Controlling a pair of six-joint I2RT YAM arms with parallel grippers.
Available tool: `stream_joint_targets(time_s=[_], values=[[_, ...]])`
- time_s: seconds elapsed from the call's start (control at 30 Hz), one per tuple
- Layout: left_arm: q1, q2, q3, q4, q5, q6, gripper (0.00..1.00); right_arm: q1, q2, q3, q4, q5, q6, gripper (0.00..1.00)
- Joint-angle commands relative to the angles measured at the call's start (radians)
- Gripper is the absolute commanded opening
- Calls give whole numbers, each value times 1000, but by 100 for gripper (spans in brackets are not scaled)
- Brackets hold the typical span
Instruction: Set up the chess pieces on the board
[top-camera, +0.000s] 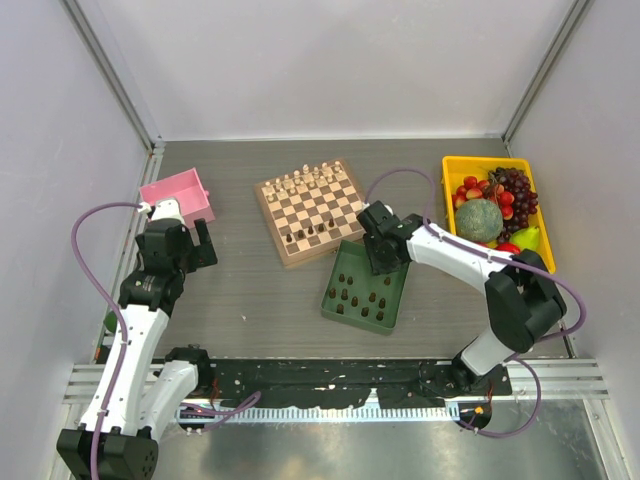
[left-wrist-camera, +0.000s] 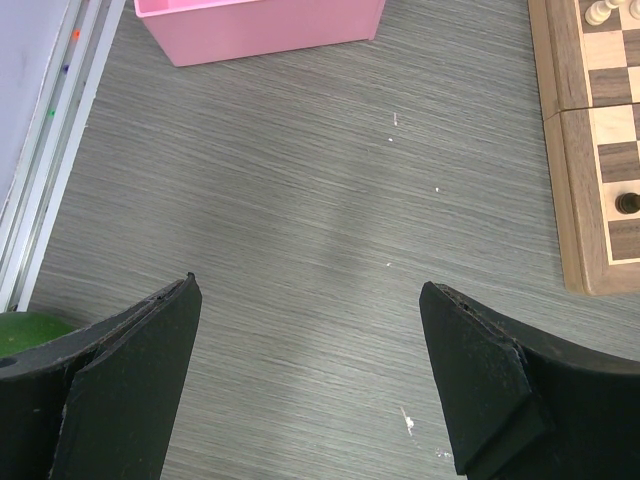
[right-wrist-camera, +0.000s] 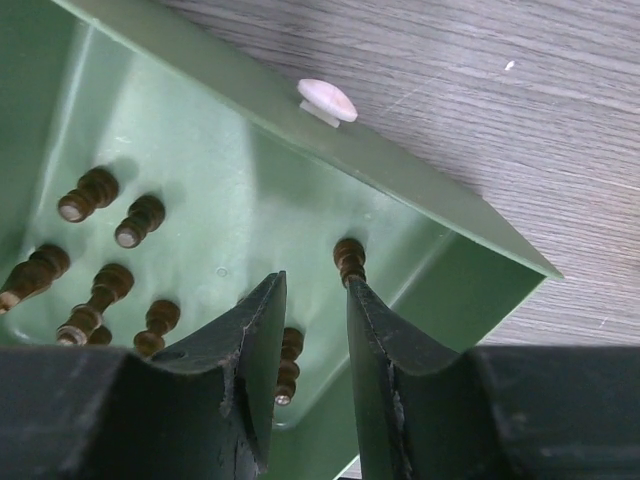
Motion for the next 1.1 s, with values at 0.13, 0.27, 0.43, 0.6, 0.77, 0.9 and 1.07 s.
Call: stream_joint_targets(time_s=[0.13, 0.27, 0.43, 0.6, 0.77, 0.9, 1.07], values=[[5, -3, 10, 25, 2, 10, 99, 5, 33, -9, 0, 93, -7, 37], [6, -3, 10, 25, 0, 10, 99, 5, 47, -15, 3, 95, -7, 37], [6, -1, 12, 25, 2, 10, 99, 5, 61, -23, 0, 92, -15, 37], [6, -1, 12, 25, 3, 10, 99, 5, 70, -26, 0, 81, -20, 36], [5, -1, 12, 25, 6, 10, 99, 5, 70, -24, -3, 67, -21, 33], [6, -1, 13, 25, 8, 10, 99, 5, 74, -26, -6, 74, -24, 31], [6, -3, 12, 27, 8, 10, 99, 5, 79, -26, -4, 81, -24, 31]])
